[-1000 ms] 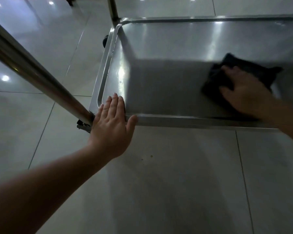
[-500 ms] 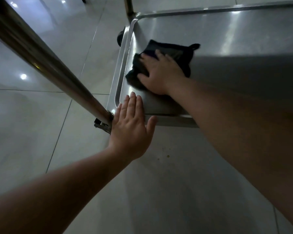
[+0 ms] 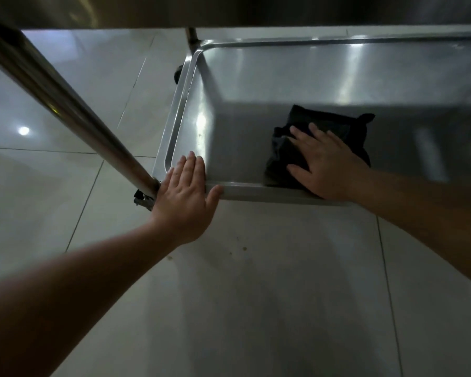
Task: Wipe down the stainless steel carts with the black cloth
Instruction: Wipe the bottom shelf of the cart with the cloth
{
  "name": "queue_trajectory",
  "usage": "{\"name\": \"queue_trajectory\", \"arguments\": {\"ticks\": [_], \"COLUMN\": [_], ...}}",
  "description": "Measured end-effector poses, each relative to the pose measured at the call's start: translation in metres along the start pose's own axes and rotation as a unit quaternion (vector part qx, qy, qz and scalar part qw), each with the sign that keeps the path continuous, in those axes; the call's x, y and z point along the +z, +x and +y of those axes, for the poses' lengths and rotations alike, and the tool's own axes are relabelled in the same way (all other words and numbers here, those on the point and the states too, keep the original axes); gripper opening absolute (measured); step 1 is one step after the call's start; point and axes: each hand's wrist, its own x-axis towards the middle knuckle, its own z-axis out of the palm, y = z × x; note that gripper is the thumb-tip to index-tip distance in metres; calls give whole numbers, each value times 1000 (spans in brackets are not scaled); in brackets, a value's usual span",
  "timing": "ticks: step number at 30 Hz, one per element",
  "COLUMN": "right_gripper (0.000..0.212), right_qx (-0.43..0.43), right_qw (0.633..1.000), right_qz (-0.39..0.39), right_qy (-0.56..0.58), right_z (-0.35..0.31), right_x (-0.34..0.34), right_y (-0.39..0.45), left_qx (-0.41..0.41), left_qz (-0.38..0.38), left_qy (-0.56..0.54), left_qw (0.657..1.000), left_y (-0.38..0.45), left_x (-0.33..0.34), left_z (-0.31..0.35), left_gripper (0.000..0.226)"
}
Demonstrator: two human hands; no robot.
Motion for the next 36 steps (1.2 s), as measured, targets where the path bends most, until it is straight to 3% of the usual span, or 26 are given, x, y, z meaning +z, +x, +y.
{"name": "queue_trajectory", "arguments": {"ticks": [7, 10, 15, 23, 26, 29, 36], "right_gripper": [115, 99, 63, 52, 51, 50, 31], "right_qx": [-49, -96, -130, -96, -53, 10, 139], "right_qw": [998, 995, 986, 986, 992, 991, 928], "right_qz": [-39, -26, 92, 125, 89, -16, -222], "right_qy": [-11, -10, 51, 52, 70, 136, 267], "right_z": [10, 11, 8, -2, -7, -17, -53], "right_x": [1, 2, 5, -6, -16, -23, -79], "right_y": [-47, -65, -93, -118, -134, -163, -279], "left_qx": [-2, -10, 17, 46, 43, 45, -18], "left_qz": [-42, -31, -26, -38, -50, -82, -274], "left_qy": [-7, -29, -32, -41, -37, -32, -17], "left_qw": [999, 999, 999, 997, 997, 995, 961], "left_y": [1, -2, -7, -28, -50, -83, -179], "left_x": [-20, -31, -39, -28, -28, -36, -113], "left_z": [2, 7, 42, 106, 129, 147, 195], "left_gripper": [86, 80, 74, 73, 74, 73, 71]}}
